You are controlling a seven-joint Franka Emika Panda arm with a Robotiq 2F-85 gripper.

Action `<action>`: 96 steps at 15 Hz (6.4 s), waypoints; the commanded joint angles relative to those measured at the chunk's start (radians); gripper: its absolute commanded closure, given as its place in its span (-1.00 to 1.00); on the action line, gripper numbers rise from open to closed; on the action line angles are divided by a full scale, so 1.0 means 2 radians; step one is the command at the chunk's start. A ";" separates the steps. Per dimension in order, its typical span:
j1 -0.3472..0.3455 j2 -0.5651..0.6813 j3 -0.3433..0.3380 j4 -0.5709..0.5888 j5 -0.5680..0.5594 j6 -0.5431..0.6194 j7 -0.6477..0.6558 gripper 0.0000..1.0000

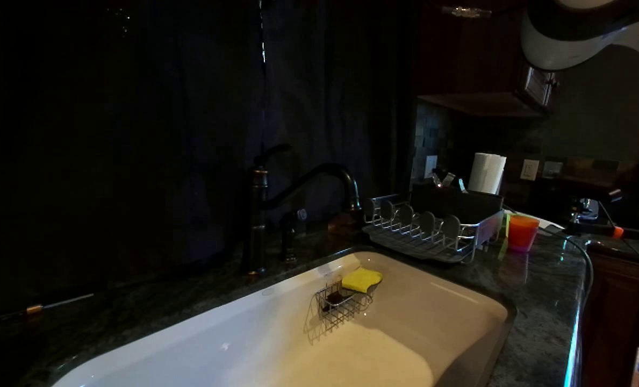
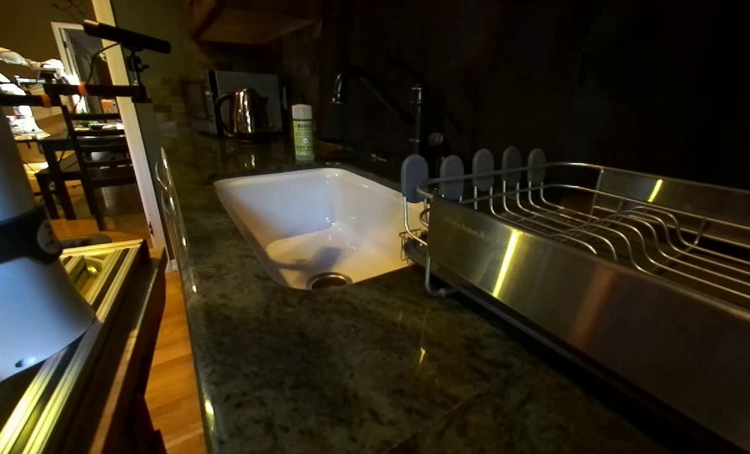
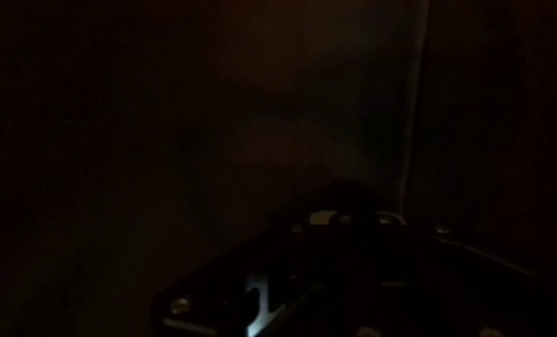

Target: Draw the right curtain to the right.

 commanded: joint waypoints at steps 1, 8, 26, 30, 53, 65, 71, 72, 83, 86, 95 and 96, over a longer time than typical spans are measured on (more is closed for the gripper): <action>-0.002 -0.001 0.018 -0.003 0.036 0.005 -0.041 0.45; -0.003 -0.003 0.025 -0.004 0.057 -0.003 -0.060 -0.57; -0.008 0.003 -0.008 0.000 0.037 -0.022 0.022 -1.00; -0.009 0.011 -0.017 0.000 0.037 -0.015 0.044 -0.49; -0.052 -0.070 -0.099 0.004 -0.036 -0.141 0.135 0.99; -0.156 -0.113 -0.134 0.005 -0.031 -0.252 0.318 0.99; -0.194 -0.126 -0.137 0.005 -0.021 -0.287 0.433 0.99; -0.189 -0.121 -0.134 0.005 -0.032 -0.265 0.393 0.96; -0.194 -0.124 -0.134 0.005 -0.031 -0.266 0.424 0.96; -0.194 -0.124 -0.134 0.005 -0.031 -0.266 0.424 0.96; -0.194 -0.124 -0.134 0.005 -0.031 -0.267 0.425 0.96; -0.194 -0.124 -0.134 0.005 -0.031 -0.267 0.425 0.96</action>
